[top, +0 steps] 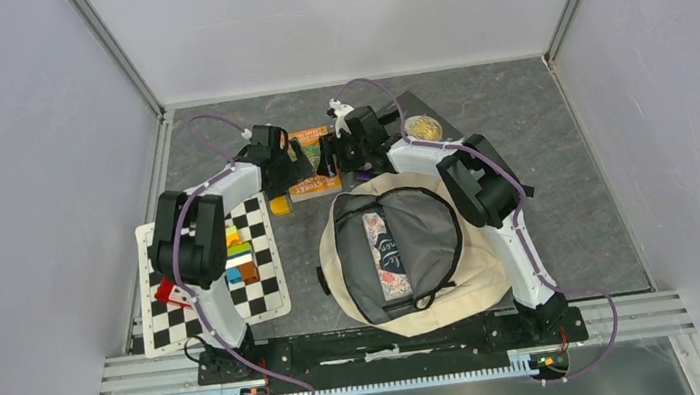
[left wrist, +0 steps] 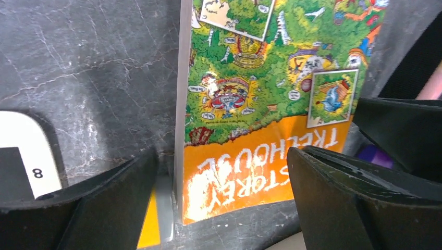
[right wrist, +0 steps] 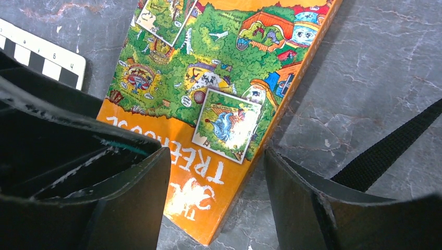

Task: Pack the student bag
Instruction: Pick up the book from the center of the board.

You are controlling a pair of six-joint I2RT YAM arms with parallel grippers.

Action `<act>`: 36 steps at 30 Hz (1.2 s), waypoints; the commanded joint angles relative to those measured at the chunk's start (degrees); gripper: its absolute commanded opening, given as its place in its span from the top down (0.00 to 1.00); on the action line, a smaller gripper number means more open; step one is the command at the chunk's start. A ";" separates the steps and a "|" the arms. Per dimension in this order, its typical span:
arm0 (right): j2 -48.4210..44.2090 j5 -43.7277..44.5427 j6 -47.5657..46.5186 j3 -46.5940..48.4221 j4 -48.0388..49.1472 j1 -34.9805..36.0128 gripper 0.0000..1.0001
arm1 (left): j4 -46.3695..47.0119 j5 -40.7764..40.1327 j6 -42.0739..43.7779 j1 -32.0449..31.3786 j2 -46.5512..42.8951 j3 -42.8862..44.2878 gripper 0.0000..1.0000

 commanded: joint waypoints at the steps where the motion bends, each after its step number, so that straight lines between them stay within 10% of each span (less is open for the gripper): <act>1: 0.40 -0.58 0.40 -2.49 -5.49 0.41 0.29 | 2.09 6.13 -0.03 0.50 3.16 2.23 0.03; 7: 0.00 -3.71 1.11 -3.97 -4.09 0.50 0.29 | 7.67 13.82 -4.03 0.50 5.47 1.94 0.13; 20: -2.70 -4.43 2.47 -8.91 -0.46 0.50 0.29 | 13.20 17.28 -8.39 0.57 -1.05 0.18 0.96; 36: -21.83 -3.58 4.89 -22.73 9.71 -10.75 0.02 | 23.00 19.19 -12.49 2.74 -21.71 -7.09 0.98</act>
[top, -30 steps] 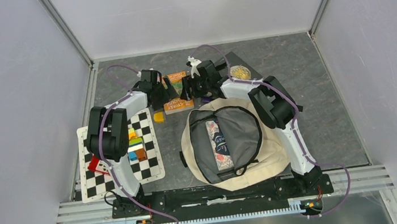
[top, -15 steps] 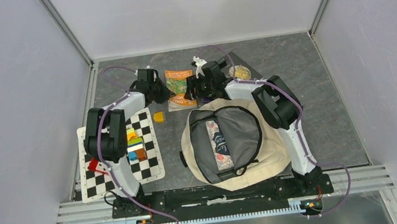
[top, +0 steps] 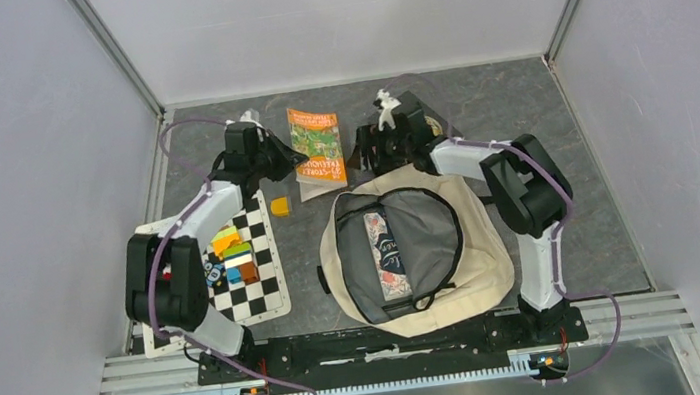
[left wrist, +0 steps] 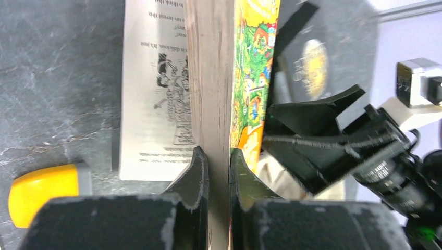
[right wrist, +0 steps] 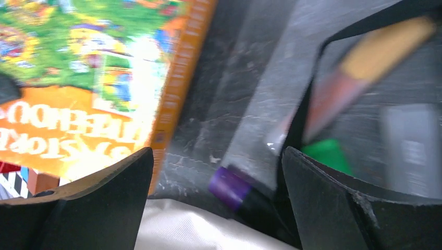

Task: Pack the student bag
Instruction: Pick up the book from the center of the board.

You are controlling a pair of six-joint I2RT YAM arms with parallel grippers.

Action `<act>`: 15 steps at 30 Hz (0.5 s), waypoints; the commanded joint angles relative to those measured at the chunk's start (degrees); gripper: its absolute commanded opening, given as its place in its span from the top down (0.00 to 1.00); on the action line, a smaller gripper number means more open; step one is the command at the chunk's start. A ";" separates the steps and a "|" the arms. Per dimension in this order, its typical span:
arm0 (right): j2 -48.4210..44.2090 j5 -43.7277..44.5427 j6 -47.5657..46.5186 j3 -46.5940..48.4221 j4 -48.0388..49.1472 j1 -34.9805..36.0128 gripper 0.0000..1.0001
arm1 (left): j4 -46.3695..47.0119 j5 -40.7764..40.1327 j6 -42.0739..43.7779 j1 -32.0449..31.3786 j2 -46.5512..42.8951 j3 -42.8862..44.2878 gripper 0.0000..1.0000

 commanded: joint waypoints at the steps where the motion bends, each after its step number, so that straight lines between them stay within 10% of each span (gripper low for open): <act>1: -8.67 -1.14 0.74 -2.68 2.07 -5.36 0.02 | 11.28 4.07 -4.93 0.85 -9.98 1.19 0.98; 15: -33.63 -12.36 7.43 -15.79 7.51 -9.31 0.02 | 13.29 14.55 -3.58 1.04 -26.82 -5.23 0.98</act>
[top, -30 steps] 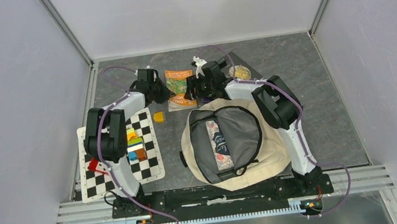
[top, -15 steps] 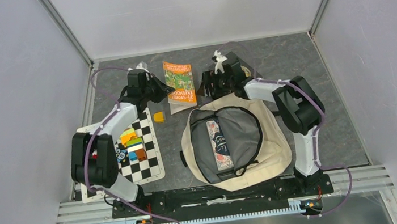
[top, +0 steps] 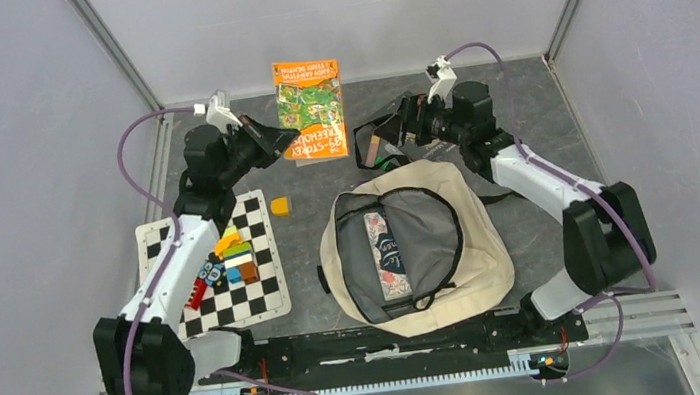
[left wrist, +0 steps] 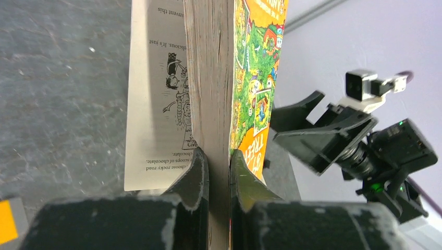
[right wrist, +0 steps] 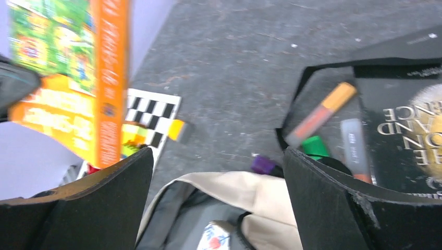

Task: Pack the student bag
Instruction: Pick up the book from the center of the board, then place the book in the student bag.

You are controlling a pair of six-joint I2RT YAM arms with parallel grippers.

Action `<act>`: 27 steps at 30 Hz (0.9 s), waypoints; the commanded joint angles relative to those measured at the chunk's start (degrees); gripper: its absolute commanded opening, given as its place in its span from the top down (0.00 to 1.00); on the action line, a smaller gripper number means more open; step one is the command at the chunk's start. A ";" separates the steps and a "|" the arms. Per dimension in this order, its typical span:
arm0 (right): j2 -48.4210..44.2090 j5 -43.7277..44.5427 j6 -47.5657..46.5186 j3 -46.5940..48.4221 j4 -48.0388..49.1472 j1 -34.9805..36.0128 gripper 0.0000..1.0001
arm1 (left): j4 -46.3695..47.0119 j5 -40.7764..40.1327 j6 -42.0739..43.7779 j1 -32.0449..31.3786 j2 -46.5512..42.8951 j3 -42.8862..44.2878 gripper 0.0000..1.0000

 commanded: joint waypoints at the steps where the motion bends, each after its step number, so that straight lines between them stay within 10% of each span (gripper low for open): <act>1: -8.03 -8.49 5.25 -4.82 6.42 0.18 0.02 | 8.53 10.45 -1.49 0.10 -6.84 -4.81 0.98; 27: -16.24 -1.49 12.96 -12.40 11.06 17.66 0.09 | 22.22 25.65 -11.85 -0.30 -21.43 -23.27 0.98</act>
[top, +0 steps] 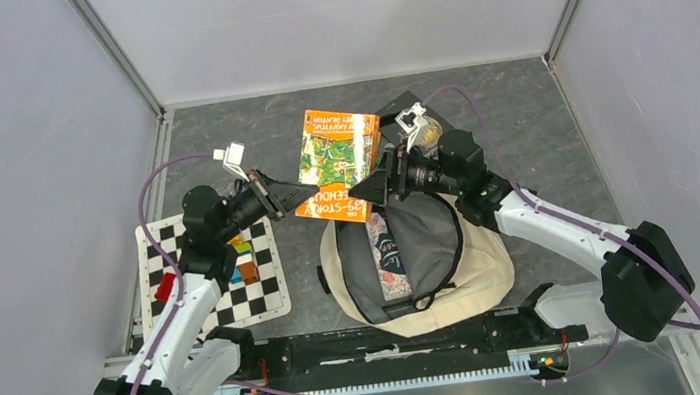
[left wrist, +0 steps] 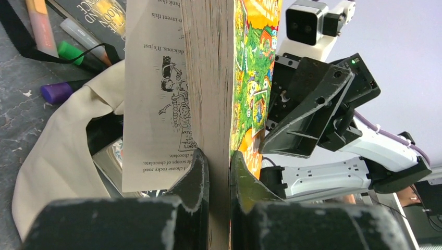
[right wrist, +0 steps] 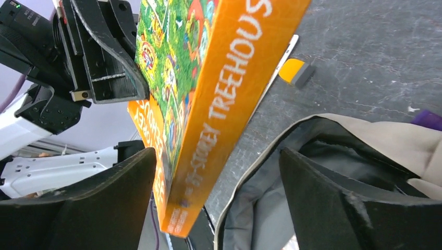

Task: Pack the student bag
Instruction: Place the book in the student bag.

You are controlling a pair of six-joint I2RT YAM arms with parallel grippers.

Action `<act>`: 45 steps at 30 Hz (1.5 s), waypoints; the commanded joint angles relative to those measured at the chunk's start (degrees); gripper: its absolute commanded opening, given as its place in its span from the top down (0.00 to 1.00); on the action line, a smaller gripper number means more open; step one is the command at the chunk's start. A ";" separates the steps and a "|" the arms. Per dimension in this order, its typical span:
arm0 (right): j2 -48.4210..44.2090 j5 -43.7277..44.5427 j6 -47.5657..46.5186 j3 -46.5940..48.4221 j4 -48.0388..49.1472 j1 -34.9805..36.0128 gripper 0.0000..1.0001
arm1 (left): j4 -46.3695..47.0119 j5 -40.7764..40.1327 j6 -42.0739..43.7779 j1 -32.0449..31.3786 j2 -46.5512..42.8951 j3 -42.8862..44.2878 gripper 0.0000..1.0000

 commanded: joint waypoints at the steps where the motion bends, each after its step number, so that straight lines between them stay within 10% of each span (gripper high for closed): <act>1: 1.76 4.11 2.42 2.77 6.54 2.17 0.16 | 7.13 3.91 -2.66 -0.08 -2.07 1.34 0.98; 6: 2.21 5.50 2.19 3.47 7.95 2.59 0.56 | 1.19 5.56 1.09 -0.08 -2.61 2.47 0.96; 10: -0.18 7.30 -0.05 3.35 5.77 2.59 1.00 | -10.95 3.80 9.09 -0.03 -3.27 5.63 0.42; 13: -1.89 5.86 -2.78 3.36 4.56 2.57 1.00 | -19.53 -2.07 14.07 0.01 -3.65 9.63 0.01; 22: -5.93 -4.36 -10.01 6.08 -3.62 2.54 1.00 | -29.00 1.14 23.46 0.01 1.84 18.07 0.00; 45: -9.37 -12.88 -10.79 5.93 2.71 7.48 1.00 | -6.93 17.64 8.40 -4.36 2.25 10.31 0.05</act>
